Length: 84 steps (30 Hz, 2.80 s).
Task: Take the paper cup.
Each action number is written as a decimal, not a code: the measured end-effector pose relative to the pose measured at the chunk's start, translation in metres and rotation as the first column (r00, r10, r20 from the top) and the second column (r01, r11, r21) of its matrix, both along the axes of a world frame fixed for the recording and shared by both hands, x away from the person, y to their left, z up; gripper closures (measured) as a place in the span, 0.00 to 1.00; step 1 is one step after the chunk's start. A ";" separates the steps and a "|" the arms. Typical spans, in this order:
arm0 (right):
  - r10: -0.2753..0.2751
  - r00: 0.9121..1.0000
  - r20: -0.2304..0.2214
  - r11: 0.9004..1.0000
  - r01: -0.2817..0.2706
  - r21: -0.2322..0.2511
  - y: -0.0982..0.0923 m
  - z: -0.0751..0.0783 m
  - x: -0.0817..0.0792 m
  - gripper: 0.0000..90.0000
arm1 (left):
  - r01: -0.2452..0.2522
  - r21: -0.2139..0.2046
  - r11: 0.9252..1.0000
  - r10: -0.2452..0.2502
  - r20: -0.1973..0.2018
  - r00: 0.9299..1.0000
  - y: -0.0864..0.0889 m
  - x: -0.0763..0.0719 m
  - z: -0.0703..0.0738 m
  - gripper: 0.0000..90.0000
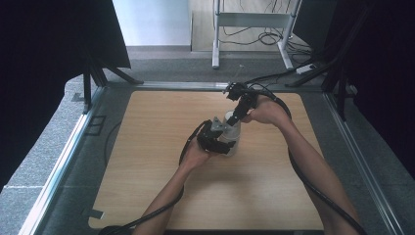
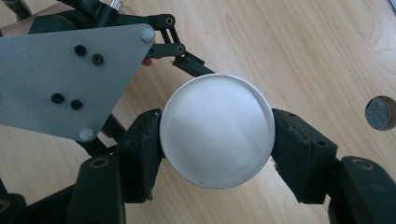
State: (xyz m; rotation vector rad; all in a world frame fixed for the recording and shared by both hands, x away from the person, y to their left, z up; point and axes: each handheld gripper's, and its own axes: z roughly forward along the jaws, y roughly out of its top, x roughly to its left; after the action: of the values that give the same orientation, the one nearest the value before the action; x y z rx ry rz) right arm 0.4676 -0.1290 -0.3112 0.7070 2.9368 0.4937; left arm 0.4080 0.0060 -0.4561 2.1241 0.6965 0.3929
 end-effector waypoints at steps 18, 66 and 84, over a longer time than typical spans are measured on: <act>0.009 0.999 0.031 1.000 -0.009 0.009 -0.005 0.031 -0.006 0.41 | 0.001 0.014 1.000 -0.001 0.007 1.000 -0.001 0.000 0.000 0.23; 0.092 0.990 0.106 0.996 -0.093 0.004 -0.012 0.087 -0.067 0.41 | 0.100 0.046 0.994 -0.096 -0.071 0.993 0.026 -0.022 0.019 0.09; 0.130 0.988 0.082 0.990 -0.133 0.037 -0.027 0.057 -0.100 0.41 | 0.178 0.046 0.983 -0.172 -0.113 0.979 0.040 -0.058 0.014 0.02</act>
State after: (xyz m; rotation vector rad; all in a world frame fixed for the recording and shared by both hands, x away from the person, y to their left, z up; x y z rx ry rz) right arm 0.3677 -0.1558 -0.2542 0.4874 2.9184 0.5827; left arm 0.3503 0.0464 -0.4424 2.2522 0.5592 0.2043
